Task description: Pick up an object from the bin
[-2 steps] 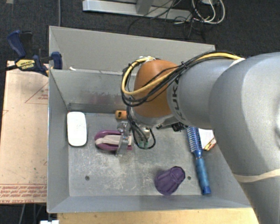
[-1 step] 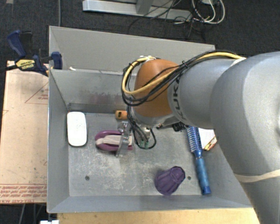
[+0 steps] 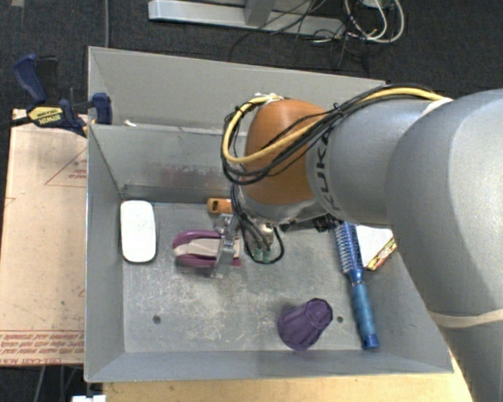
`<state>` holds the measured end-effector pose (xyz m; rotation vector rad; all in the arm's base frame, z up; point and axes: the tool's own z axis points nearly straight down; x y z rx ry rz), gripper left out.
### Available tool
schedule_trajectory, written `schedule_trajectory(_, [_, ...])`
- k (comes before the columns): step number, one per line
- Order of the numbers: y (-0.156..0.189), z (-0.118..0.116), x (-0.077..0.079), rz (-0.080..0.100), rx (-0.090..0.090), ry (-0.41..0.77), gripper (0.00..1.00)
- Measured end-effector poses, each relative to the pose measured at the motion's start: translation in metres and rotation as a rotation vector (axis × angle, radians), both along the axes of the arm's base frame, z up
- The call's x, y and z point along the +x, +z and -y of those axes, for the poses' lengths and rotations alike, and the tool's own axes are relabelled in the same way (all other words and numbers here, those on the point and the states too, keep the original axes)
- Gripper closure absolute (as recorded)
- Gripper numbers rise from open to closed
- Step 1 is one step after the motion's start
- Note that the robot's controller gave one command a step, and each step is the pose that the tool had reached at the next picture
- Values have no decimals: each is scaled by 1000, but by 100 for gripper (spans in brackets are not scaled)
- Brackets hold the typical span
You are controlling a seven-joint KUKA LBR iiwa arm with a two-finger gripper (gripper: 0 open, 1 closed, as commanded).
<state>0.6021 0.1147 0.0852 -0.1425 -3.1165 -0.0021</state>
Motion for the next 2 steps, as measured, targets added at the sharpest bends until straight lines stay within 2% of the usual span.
schedule_trajectory(2, [10, 0, 1, 1, 1, 0, 100])
